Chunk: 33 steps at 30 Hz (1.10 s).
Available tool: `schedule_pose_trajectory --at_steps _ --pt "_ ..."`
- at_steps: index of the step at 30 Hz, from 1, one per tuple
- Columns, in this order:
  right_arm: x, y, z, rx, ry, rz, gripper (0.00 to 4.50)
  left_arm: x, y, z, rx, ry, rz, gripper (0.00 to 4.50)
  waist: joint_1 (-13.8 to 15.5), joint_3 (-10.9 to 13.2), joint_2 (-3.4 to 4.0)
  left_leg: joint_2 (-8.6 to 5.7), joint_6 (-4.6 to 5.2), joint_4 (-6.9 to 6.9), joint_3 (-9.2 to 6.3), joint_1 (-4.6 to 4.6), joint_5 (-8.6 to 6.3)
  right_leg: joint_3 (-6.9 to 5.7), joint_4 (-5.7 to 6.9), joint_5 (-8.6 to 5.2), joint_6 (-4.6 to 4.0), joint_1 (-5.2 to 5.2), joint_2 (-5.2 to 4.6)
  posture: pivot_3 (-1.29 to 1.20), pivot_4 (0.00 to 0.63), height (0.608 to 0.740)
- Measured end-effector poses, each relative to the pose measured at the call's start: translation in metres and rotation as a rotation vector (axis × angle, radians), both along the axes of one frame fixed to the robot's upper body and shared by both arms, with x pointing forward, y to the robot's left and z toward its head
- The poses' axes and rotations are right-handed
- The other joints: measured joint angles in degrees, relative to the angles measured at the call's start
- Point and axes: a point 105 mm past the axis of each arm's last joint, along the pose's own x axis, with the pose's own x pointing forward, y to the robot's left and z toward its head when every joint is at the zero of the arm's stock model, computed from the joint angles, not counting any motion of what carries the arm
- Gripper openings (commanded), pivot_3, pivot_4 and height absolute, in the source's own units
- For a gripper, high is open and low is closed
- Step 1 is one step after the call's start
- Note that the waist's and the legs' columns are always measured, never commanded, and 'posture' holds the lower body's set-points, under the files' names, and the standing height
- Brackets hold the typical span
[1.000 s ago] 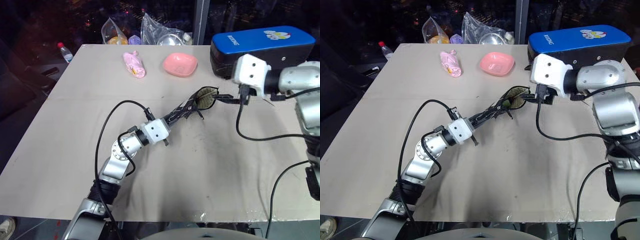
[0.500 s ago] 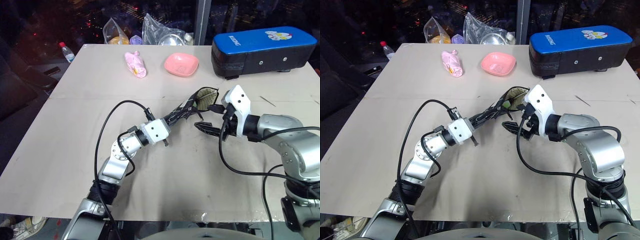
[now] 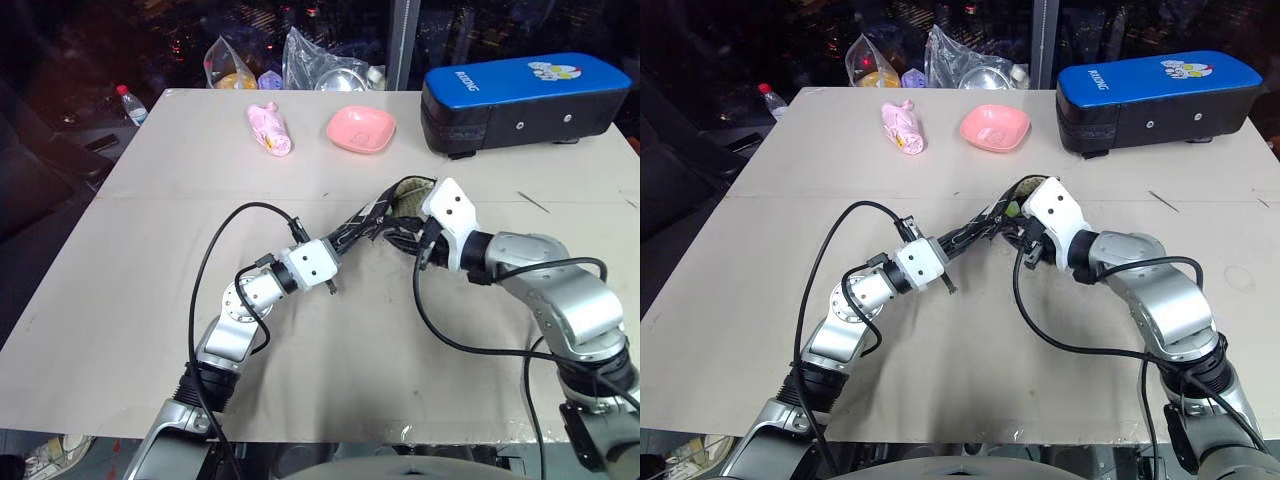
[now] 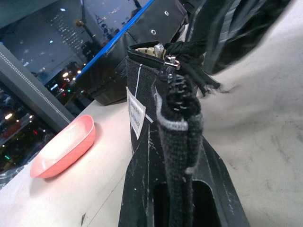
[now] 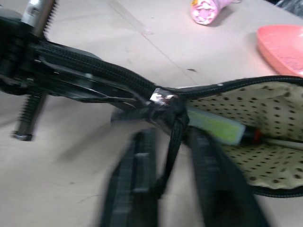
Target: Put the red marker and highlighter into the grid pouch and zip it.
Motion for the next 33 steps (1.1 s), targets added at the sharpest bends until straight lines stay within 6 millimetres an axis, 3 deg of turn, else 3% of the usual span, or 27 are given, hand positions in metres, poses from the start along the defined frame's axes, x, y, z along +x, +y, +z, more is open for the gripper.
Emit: schedule_pose_trajectory --at_steps 6,11,16,20,24,30,33 --pt "0.003 -0.004 0.003 0.002 -0.021 -0.03 0.04 0.0 0.0 0.0 0.0 0.0 0.0 0.0 0.0 0.0 0.0 0.0 0.0 0.0 0.0 0.0 0.0 0.0 0.0 0.0 0.0 0.0 0.0 0.0 0.15 0.726" --pt "0.004 -0.018 0.019 0.101 0.004 -0.099 0.04 -0.001 -0.001 0.002 -0.003 -0.008 -0.005 0.0 0.0 0.0 0.0 0.0 0.01 0.0 -0.01 0.0 0.0 0.0 0.0 0.0 0.0 0.01 0.0 0.0 0.15 0.726" --pt "0.008 -0.028 0.021 0.102 0.006 -0.153 0.04 -0.002 -0.004 0.002 -0.004 -0.008 -0.013 0.0 0.0 0.0 0.0 0.0 0.01 0.0 0.0 0.0 0.0 0.0 0.0 0.0 0.0 0.01 0.0 0.0 0.15 0.726" --pt "0.026 -0.033 0.026 0.271 0.002 -0.312 0.04 -0.002 -0.004 0.002 -0.005 -0.008 -0.014 0.0 -0.2 0.0 0.0 0.06 -0.01 -0.02 0.03 0.03 0.01 0.06 0.04 0.0 -0.01 0.0 0.06 0.0 0.15 0.726" --pt "0.047 -0.052 0.029 0.458 0.014 -0.543 0.04 -0.002 -0.004 0.003 -0.006 -0.011 -0.014 0.0 -0.1 0.0 0.0 0.05 -0.04 -0.03 0.02 0.03 0.02 0.11 0.04 0.0 -0.01 -0.01 0.11 0.0 0.15 0.726" --pt "0.059 -0.082 0.024 0.584 0.023 -0.768 0.04 -0.002 -0.004 0.002 -0.006 -0.011 -0.014 0.0 -0.2 0.0 0.02 0.05 -0.04 -0.04 0.05 0.05 0.02 0.16 0.05 0.0 -0.01 -0.01 0.14 0.0 0.15 0.726" --pt "0.061 -0.087 0.02 0.63 0.052 -0.823 0.04 -0.002 -0.004 0.002 -0.006 -0.011 -0.015 0.0 -0.5 0.0 0.03 0.08 -0.05 -0.07 0.07 0.09 0.03 0.2 0.08 0.0 -0.02 -0.01 0.19 0.0 0.15 0.726"
